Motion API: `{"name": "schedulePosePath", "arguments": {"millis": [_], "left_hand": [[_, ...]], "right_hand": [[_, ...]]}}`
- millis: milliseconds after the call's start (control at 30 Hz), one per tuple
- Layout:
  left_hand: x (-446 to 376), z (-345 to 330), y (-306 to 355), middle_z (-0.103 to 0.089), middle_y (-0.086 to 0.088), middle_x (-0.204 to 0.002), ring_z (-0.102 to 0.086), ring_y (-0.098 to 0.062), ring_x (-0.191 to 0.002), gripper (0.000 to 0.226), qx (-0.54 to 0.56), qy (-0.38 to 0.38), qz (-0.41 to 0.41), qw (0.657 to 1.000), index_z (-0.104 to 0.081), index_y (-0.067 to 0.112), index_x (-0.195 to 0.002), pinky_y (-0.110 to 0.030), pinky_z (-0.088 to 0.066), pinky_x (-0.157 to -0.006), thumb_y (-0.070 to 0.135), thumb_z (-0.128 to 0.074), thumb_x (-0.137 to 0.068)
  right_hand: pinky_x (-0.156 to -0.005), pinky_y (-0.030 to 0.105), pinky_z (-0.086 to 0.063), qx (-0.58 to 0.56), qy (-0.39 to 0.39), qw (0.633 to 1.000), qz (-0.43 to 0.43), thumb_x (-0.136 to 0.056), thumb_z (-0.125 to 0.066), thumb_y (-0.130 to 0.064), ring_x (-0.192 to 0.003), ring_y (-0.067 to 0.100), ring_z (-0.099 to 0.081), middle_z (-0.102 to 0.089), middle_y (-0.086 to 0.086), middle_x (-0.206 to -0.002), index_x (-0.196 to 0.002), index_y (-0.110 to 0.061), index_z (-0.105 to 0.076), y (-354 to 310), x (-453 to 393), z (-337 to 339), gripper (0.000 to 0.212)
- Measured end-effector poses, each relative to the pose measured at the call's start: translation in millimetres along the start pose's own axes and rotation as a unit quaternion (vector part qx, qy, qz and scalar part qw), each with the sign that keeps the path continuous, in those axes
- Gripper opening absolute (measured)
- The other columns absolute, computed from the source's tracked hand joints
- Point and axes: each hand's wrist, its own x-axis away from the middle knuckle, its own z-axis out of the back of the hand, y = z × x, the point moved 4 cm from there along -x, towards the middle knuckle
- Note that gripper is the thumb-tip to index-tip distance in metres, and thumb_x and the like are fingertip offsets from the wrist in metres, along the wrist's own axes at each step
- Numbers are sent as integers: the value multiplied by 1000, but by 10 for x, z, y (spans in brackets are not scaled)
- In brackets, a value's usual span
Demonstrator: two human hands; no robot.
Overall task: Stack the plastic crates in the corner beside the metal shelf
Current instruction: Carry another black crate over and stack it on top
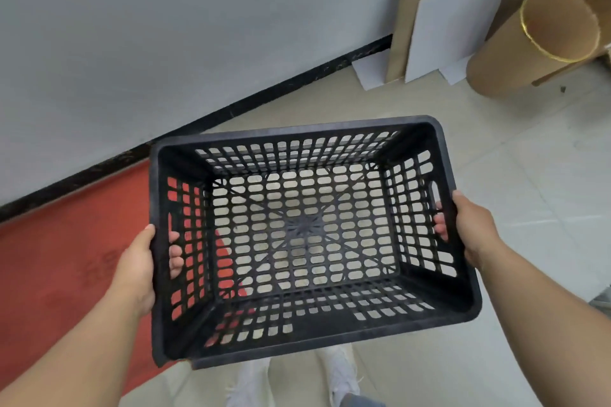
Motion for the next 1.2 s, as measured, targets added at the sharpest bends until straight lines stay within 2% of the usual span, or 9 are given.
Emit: {"name": "schedulePosePath", "arguments": {"millis": [167,300,567,633,700,800,967,1100,1200], "left_hand": [[5,1198,15,-55,6,-40,-49,-7,-31,43,53,53,3,997,-58,12,-85,-25,-41,-54,43,-33,-102],[-162,2196,21,-55,6,-39,-49,-7,-30,43,92,75,8,993,-58,11,-85,-24,-45,-48,41,-32,-102],[-666,4106,68,-55,7,-40,-49,-6,-31,45,103,114,24,988,-58,12,-84,-20,-45,-46,42,-30,-102],[-804,4441,91,-55,6,-40,-49,-6,-31,45,108,123,25,986,-58,12,-84,-23,-43,-54,41,-29,-103],[-980,4702,93,-55,5,-40,-50,-6,-31,45,118,129,28,984,-58,12,-84,-24,-43,-56,42,-29,-102],[-1273,4983,47,-55,6,-38,-50,-5,-30,46,115,137,27,983,-56,13,-82,-15,-44,-42,41,-27,-103],[-1810,5238,-51,-64,4,-47,-61,-6,-40,42,95,130,20,987,-59,14,-88,-28,-45,-68,37,-28,-102],[-2248,5348,-273,-69,4,-52,-65,-6,-44,38,48,109,29,992,-57,18,-96,-32,-45,-71,38,-25,-104],[-2373,5393,-394,-72,3,-60,-68,-7,-52,40,61,62,24,996,-58,22,-103,-32,-54,-69,43,-25,-103]], "right_hand": [[-53,29,-37,37,-57,997,23,-97,-37,-38,-52,19,-45,-54,6,-64,-83,-10,-61,-193,657,-921,40],[-52,29,-35,59,-89,993,45,-98,-37,-36,-52,19,-44,-52,6,-63,-83,-8,-60,-198,1213,-1809,39],[-52,30,-36,76,-132,987,41,-97,-39,-35,-54,21,-45,-52,8,-64,-83,-7,-60,213,2230,-3541,38],[-51,30,-35,80,-142,986,39,-97,-39,-34,-53,21,-45,-52,8,-63,-80,-8,-59,336,2389,-3924,37],[-51,30,-36,87,-145,985,41,-97,-39,-35,-53,21,-45,-52,9,-64,-80,-8,-59,449,2474,-4257,37],[-50,30,-35,103,-154,981,51,-97,-38,-33,-54,23,-46,-53,9,-65,-79,-9,-59,581,2500,-4699,36],[-58,34,-42,146,-174,972,61,-96,-39,-37,-64,26,-51,-58,10,-69,-84,-10,-61,705,2398,-5225,38],[-80,42,-51,204,-202,954,80,-96,-36,-40,-80,28,-64,-70,11,-83,-94,-12,-65,827,2342,-5461,40],[-79,39,-53,195,-234,949,83,-98,-31,-45,-86,25,-70,-74,11,-92,-94,-22,-66,917,2369,-5512,42]]}}
